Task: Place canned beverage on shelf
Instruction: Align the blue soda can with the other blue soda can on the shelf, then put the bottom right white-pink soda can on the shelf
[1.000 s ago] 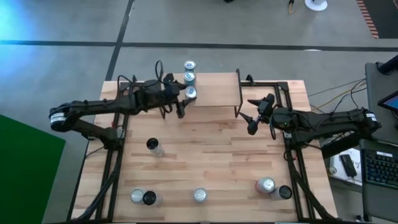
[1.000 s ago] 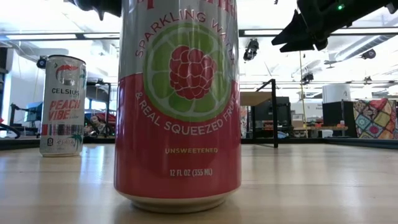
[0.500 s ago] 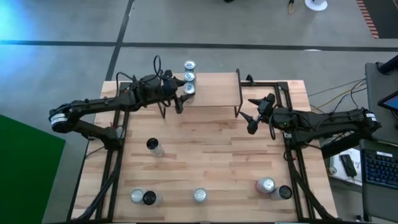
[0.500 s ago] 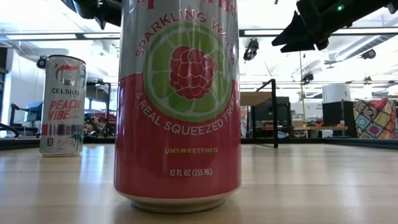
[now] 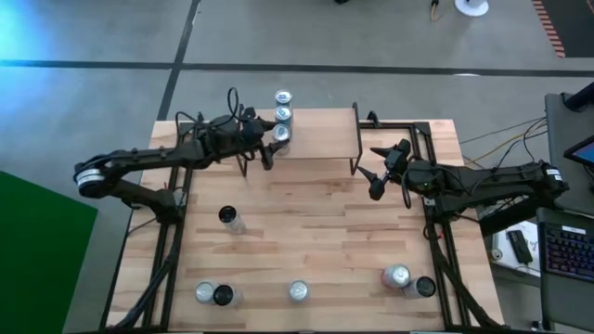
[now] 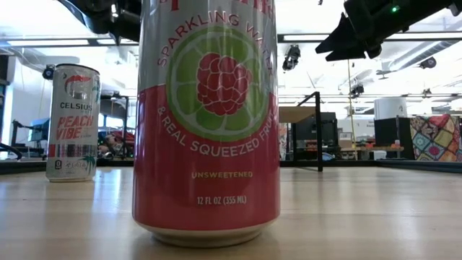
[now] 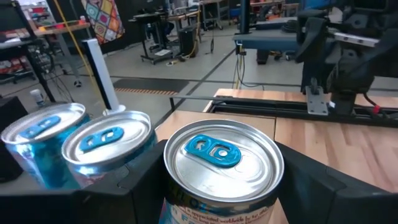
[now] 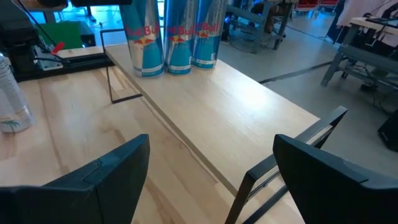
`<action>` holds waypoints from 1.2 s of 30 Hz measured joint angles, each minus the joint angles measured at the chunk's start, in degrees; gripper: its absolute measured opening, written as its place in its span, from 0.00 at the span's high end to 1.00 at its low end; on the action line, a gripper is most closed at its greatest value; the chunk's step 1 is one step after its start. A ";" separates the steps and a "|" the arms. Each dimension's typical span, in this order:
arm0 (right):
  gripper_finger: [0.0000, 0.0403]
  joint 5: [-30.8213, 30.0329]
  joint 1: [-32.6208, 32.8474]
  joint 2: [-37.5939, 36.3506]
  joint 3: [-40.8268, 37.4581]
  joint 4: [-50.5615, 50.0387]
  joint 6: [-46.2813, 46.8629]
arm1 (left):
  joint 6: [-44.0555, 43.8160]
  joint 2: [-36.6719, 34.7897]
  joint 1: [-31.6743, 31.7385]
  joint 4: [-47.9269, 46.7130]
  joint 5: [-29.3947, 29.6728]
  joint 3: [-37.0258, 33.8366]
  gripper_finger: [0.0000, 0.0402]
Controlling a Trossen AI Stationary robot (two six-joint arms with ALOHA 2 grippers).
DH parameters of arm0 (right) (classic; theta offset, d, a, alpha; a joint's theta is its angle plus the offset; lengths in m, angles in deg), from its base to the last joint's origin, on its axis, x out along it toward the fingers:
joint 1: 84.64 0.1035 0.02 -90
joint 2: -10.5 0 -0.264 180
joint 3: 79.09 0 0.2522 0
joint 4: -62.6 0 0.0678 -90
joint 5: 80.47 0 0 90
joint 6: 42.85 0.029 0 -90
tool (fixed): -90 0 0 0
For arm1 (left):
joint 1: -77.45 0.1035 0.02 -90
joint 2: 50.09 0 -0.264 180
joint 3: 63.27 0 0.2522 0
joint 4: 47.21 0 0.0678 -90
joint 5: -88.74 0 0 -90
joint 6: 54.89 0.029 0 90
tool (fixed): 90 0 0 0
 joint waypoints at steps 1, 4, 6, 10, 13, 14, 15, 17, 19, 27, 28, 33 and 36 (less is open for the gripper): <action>0.18 0.00 0.00 0.00 0.00 0.00 0.18 | -0.61 0.36 0.06 0.49 0.08 0.00 0.42; 0.18 0.02 0.01 0.00 0.00 0.00 0.19 | -1.85 1.59 0.31 1.88 0.17 0.04 0.39; 0.18 0.03 0.02 0.00 0.00 -0.02 0.19 | -2.33 2.27 0.45 2.65 0.24 0.12 0.36; 0.18 0.04 0.02 0.00 -0.29 -0.07 0.18 | -2.35 2.36 0.47 1.46 0.35 0.04 0.29; 0.18 0.04 0.02 0.01 -0.44 -0.05 0.09 | -2.35 0.71 0.49 1.45 1.13 0.02 0.26; 0.18 0.04 0.00 0.02 -0.46 -0.04 0.09 | -2.34 0.07 0.52 1.32 1.86 0.02 0.25; 0.18 0.04 0.02 0.02 -0.46 -0.02 0.02 | -2.28 -0.55 0.52 1.00 2.64 0.02 0.24; 0.18 0.04 0.02 0.02 -0.46 -0.02 -0.29 | -2.03 -1.96 0.52 -0.06 4.14 0.02 0.23; 0.18 0.04 0.01 0.02 -0.46 0.00 -0.31 | -1.74 -4.09 0.49 -1.13 6.13 0.02 0.22; 0.18 0.13 0.02 0.02 -0.50 0.04 0.81 | -1.03 -14.52 0.47 -9.19 12.19 0.04 0.22; 0.18 0.15 0.02 0.02 -0.57 0.02 0.86 | -1.67 -15.73 0.44 -10.16 12.19 0.04 0.22; 0.18 0.56 0.02 0.68 -0.76 -0.64 1.79 | -3.36 -20.68 -2.23 -13.57 12.21 -0.42 0.22; 0.18 5.25 0.02 1.22 0.64 -6.88 4.58 | -3.43 -22.47 -6.42 -12.41 12.21 -2.87 0.22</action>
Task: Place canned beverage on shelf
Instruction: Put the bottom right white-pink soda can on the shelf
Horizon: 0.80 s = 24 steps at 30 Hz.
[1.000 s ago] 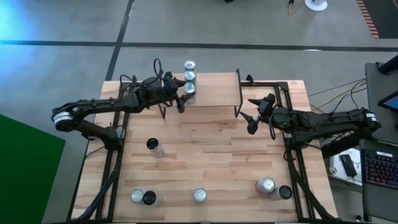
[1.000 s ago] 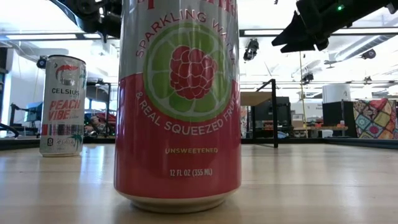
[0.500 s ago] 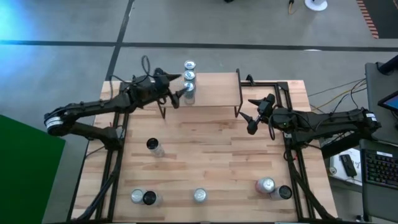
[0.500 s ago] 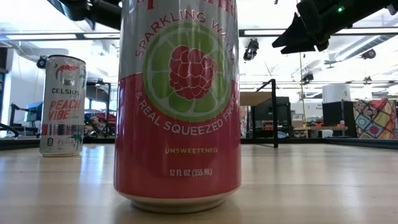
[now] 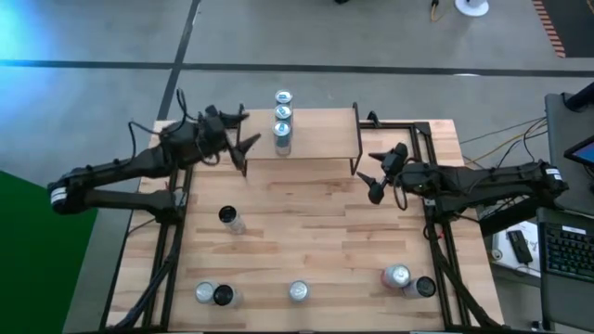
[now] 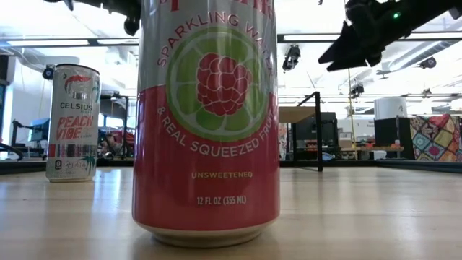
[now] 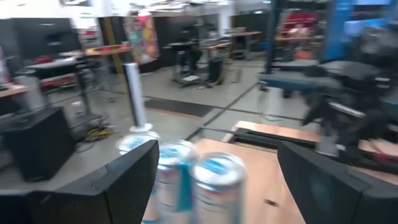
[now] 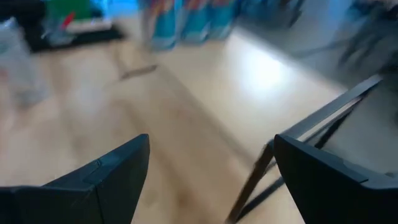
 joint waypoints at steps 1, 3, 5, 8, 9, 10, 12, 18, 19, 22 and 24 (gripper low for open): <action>0.18 2.57 0.00 0.02 1.30 -3.34 2.09 | -0.01 -0.25 -1.63 1.01 0.00 -1.36 0.22; 0.18 7.39 0.02 0.02 4.67 -11.14 6.90 | -0.17 -0.28 -5.41 5.91 0.45 -5.09 0.22; 0.18 10.80 0.04 0.40 8.30 -18.89 11.52 | -0.02 0.30 -9.72 14.01 2.24 -9.56 0.22; 0.18 14.26 0.14 1.72 12.36 -27.62 17.33 | 1.33 2.06 -15.51 26.77 6.23 -15.61 0.23; 0.18 15.16 0.35 2.30 13.35 -29.96 19.01 | 2.08 2.63 -17.06 30.23 7.13 -17.02 0.24; 0.18 15.96 0.64 2.94 14.11 -32.02 20.69 | 2.83 3.12 -18.24 32.81 7.30 -17.99 0.24; 0.18 16.63 1.83 4.62 15.43 -36.30 24.27 | 4.28 3.73 -20.02 34.43 7.36 -18.63 0.25; 0.18 18.09 8.27 10.48 19.50 -51.74 34.54 | 5.44 6.44 -21.28 33.47 7.45 -16.47 0.27; 0.18 18.18 9.94 11.15 20.23 -53.39 36.59 | 5.79 7.25 -21.28 33.40 7.45 -15.76 0.28; 0.18 18.52 15.84 12.53 22.85 -55.62 42.71 | 6.05 9.77 -21.28 32.28 7.44 -13.63 0.28; 0.18 18.51 20.36 13.28 24.93 -56.12 47.22 | 6.05 11.55 -21.28 32.18 7.43 -12.29 0.29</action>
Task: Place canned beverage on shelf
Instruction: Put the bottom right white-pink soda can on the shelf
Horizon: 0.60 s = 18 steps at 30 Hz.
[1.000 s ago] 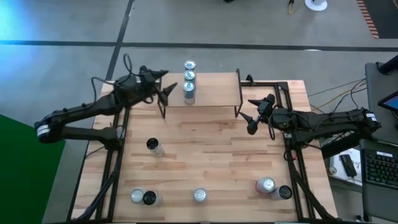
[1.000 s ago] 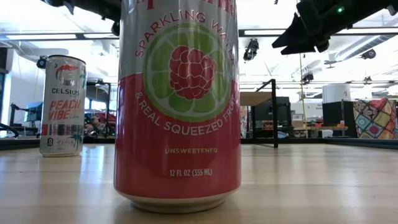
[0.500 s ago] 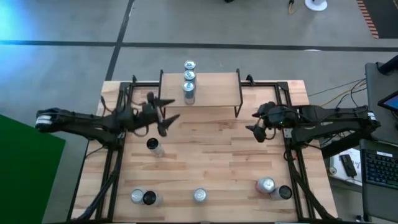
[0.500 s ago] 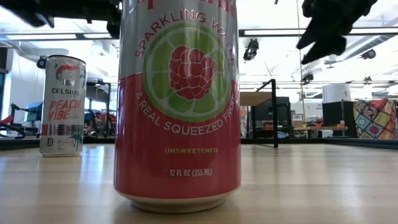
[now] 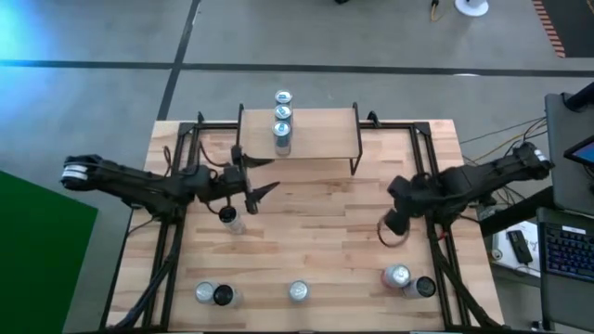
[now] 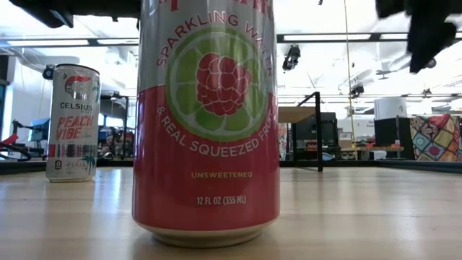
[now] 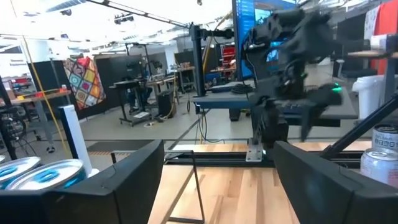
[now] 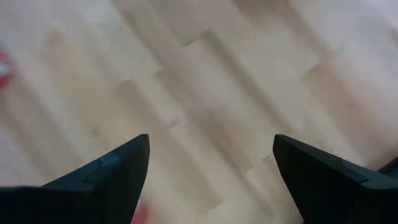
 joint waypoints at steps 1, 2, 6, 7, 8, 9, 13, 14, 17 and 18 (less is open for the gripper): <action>0.18 -0.03 2.33 0.45 1.13 -0.42 2.52 | 0.00 0.98 0.00 0.00 0.01 0.50 0.29; 0.18 -0.29 4.80 1.04 2.29 -0.99 5.12 | 0.00 1.93 -0.03 -0.07 0.00 1.03 0.29; 0.18 -0.69 14.50 5.05 6.85 -8.80 17.13 | -0.22 5.41 -0.11 -0.40 0.00 3.03 0.30; 0.18 -0.01 16.96 6.38 7.94 -10.69 20.01 | -0.30 6.15 -0.15 -0.22 -0.04 3.59 0.30; 0.18 1.18 19.38 7.82 8.93 -12.01 22.63 | -0.50 6.90 -0.26 -0.27 -0.02 4.00 0.30; 0.18 2.54 21.64 9.26 9.96 -12.81 24.90 | -0.62 7.61 -0.42 -0.35 -0.07 4.46 0.30; 0.18 6.41 29.85 15.13 14.27 -12.88 30.84 | -0.89 9.99 -1.47 -0.42 -0.44 6.42 0.30; 0.18 6.56 31.63 16.69 15.47 -12.89 31.85 | -0.90 10.40 -1.81 -0.37 -0.46 6.90 0.30; 0.18 6.63 36.32 20.71 19.04 -12.98 34.95 | -1.07 11.57 -3.23 -0.28 -0.46 7.96 0.30; 0.18 6.64 37.60 21.84 20.17 -13.12 36.10 | -1.07 11.94 -3.80 -0.31 -0.46 8.05 0.30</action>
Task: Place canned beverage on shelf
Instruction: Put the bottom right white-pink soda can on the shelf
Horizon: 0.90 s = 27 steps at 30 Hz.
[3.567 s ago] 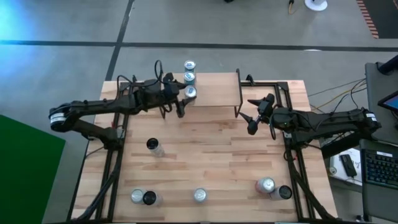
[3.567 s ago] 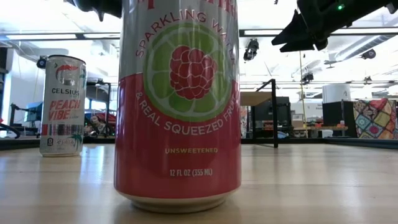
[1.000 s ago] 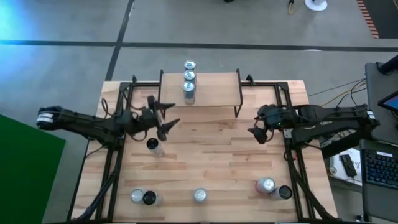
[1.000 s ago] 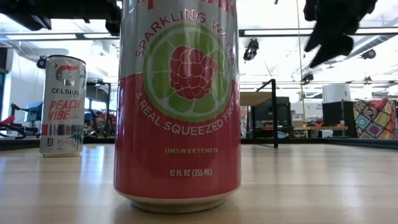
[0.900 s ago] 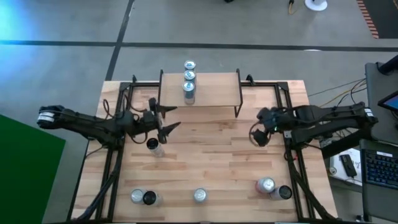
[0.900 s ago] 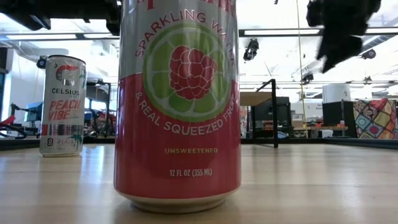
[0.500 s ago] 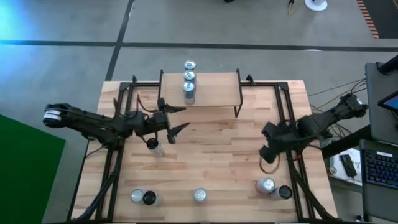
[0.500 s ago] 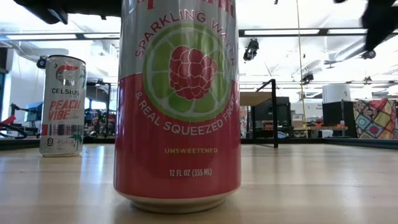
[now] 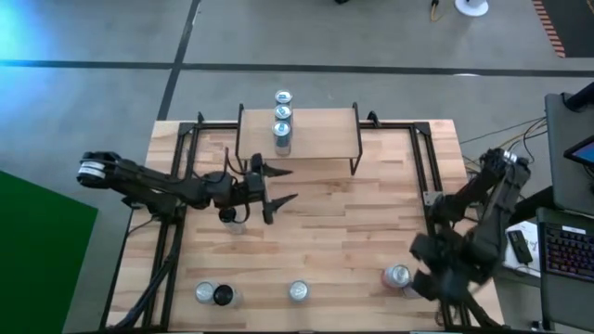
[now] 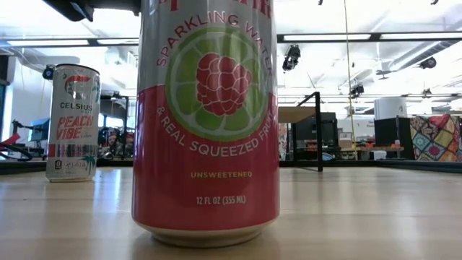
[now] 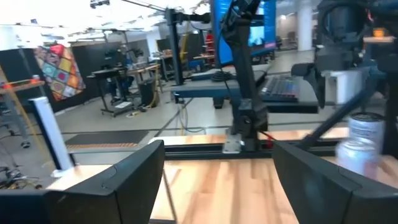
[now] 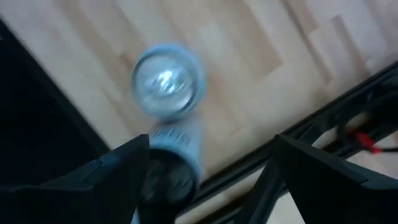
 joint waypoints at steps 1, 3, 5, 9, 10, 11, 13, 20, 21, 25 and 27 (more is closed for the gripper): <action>0.18 -0.06 1.07 0.90 1.07 -0.23 0.83 | 0.00 0.34 -0.49 -0.10 0.02 0.22 0.30; 0.18 -0.17 2.75 2.42 2.75 -0.44 2.89 | -0.26 0.89 -1.38 -0.08 -0.02 0.53 0.30; 0.18 -0.20 3.98 3.69 4.08 -0.38 4.90 | -0.85 1.10 -2.05 -0.05 0.03 0.92 0.30; 0.18 -0.21 5.41 6.51 6.18 0.66 5.72 | -1.38 1.20 -3.38 0.05 0.11 1.41 0.30; 0.18 -0.17 5.55 7.05 6.33 0.76 5.45 | -1.47 1.26 -3.75 0.07 0.13 1.41 0.30; 0.18 -0.17 5.55 7.76 6.55 0.80 5.06 | -1.52 1.26 -3.98 0.03 0.18 1.34 0.30; 0.18 -0.19 5.51 9.01 6.71 0.92 4.05 | -2.08 1.26 -4.46 0.03 0.62 0.92 0.30; 0.18 0.92 5.46 11.55 6.69 0.94 2.11 | -2.84 1.26 -5.96 -0.10 4.92 0.29 0.30; 0.18 1.36 5.46 11.73 6.69 0.85 2.27 | -2.84 1.26 -6.03 -0.34 4.96 0.29 0.30; 0.14 1.32 5.57 12.68 6.56 0.74 1.73 | -2.84 1.26 -6.06 -1.12 5.09 0.29 0.30; 0.12 1.34 5.57 13.32 6.41 0.74 1.68 | -2.84 1.26 -6.06 -1.49 5.16 0.32 0.30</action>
